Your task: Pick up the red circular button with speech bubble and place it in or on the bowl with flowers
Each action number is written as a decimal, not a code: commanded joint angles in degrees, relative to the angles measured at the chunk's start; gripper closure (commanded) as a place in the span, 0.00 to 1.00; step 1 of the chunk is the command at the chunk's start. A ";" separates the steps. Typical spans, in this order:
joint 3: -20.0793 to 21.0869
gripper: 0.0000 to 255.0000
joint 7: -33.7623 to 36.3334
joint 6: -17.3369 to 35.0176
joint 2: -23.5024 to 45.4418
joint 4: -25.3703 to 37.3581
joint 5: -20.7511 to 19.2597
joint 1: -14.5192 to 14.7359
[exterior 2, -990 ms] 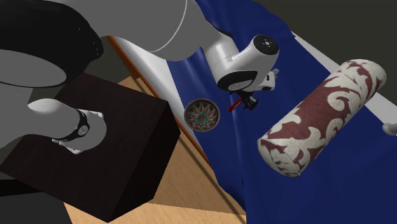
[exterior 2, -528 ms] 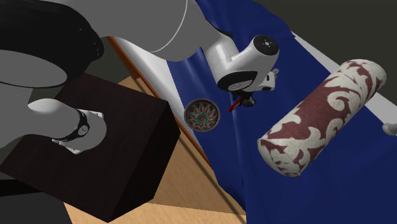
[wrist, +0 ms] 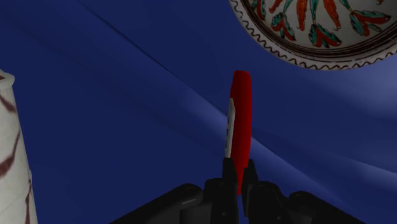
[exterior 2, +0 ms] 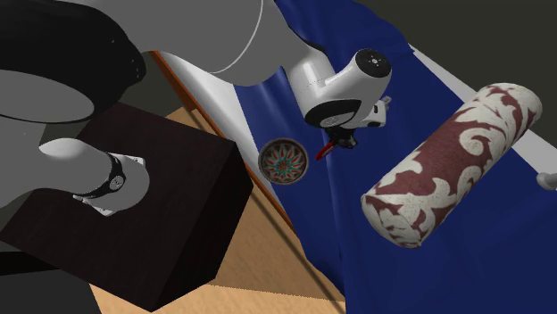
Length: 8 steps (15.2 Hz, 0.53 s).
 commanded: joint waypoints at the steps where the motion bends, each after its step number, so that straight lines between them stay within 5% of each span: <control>1: 0.11 1.00 -0.06 -0.46 -0.61 -0.15 0.10 -0.08; 8: 0.84 1.00 -0.48 -3.86 -4.75 -0.88 0.87 -0.63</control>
